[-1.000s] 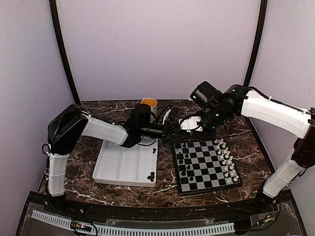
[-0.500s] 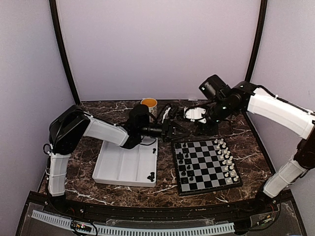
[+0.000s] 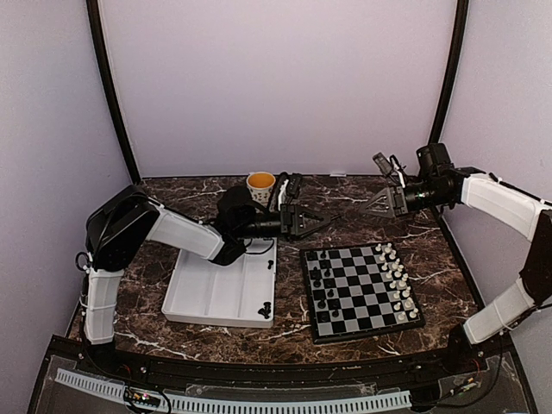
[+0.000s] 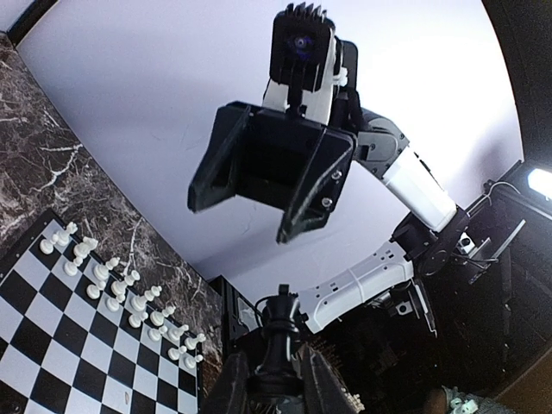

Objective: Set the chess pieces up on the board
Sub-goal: Pass from the left arm to the right

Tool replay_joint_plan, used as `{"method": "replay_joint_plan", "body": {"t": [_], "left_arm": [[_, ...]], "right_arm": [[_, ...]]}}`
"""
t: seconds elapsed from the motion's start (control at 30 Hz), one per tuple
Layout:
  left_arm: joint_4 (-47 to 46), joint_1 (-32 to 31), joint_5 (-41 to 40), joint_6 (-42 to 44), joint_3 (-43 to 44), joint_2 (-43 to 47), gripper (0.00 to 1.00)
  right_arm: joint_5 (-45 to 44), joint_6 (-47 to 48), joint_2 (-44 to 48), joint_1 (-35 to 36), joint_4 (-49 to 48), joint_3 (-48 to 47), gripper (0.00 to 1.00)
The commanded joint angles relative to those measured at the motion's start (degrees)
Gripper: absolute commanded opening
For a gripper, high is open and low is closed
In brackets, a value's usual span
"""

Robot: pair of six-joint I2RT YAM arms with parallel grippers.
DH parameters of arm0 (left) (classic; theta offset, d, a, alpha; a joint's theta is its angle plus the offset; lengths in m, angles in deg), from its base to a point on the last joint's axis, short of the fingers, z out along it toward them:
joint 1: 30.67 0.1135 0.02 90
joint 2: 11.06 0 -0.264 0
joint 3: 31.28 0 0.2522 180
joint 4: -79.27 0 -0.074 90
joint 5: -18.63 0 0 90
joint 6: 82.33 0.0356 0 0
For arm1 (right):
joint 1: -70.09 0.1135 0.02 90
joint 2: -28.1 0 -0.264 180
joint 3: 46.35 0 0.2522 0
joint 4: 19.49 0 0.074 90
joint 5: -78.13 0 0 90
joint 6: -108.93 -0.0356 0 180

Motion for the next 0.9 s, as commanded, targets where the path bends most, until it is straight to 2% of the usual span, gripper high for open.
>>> {"method": "replay_joint_plan", "body": {"t": [0.0, 0.5, 0.87], "left_arm": [[-2.56, -0.09, -2.55, 2.03, -0.18, 2.08, 0.13], [-1.44, -0.41, -1.71, 1.70, 2.28, 0.74, 0.12], [-1.63, -0.45, -1.51, 1.43, 2.60, 0.27, 0.12]], "right_arm": [[12.11, -11.16, 0.80, 0.05, -9.99, 1.40, 0.54], [11.09, -13.84, -4.29, 3.88, -11.90, -1.03, 0.56], [11.27, -12.45, -6.85, 7.23, -10.12, -3.69, 0.45]]}}
